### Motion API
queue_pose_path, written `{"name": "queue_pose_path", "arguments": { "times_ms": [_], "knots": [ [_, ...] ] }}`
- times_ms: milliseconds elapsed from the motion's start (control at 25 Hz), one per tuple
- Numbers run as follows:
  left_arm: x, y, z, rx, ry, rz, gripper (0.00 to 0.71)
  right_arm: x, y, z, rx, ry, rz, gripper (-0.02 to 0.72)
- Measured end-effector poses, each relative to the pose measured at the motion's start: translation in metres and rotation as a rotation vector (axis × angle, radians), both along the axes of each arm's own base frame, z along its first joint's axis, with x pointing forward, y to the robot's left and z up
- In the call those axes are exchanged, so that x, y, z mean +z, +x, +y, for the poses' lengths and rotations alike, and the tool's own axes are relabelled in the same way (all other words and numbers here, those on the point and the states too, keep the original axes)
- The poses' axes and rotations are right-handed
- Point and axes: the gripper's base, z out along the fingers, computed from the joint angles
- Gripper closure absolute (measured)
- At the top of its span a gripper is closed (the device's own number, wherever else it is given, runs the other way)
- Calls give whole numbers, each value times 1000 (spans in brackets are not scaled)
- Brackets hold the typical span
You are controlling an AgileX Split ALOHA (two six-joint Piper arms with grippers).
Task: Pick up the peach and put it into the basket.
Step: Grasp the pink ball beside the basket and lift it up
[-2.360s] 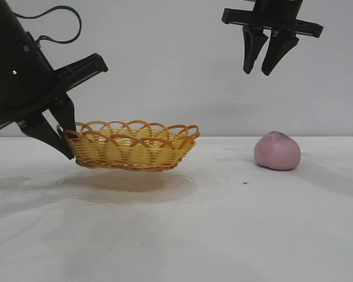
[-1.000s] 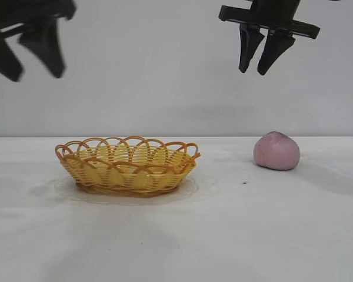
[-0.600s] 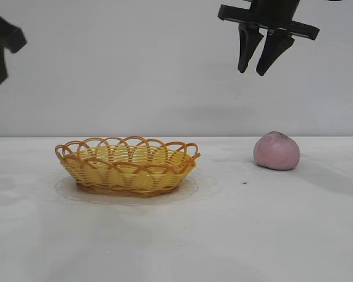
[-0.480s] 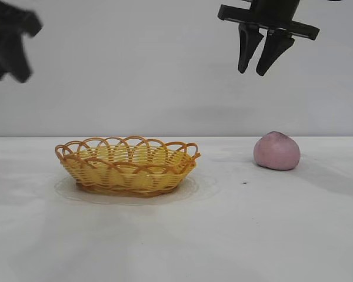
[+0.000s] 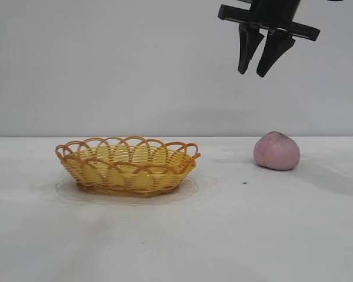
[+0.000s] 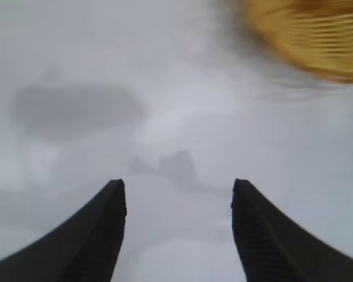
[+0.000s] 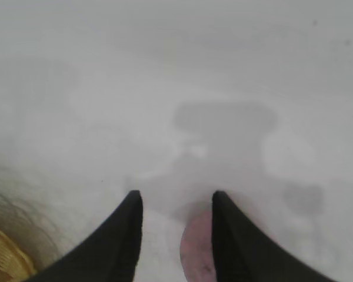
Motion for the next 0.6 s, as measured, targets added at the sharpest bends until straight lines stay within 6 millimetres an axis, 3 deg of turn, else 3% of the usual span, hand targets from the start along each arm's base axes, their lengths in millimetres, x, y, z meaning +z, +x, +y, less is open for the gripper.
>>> {"name": "queue_pose_path", "arguments": {
  "times_ms": [200, 600],
  "knots": [
    [30, -24, 13, 80, 54, -138, 368, 0, -1, 1, 5, 1, 10, 423],
    [71, -143, 25, 38, -9, -199, 368, 0, -5, 10, 50, 0, 15, 423]
  ]
}}
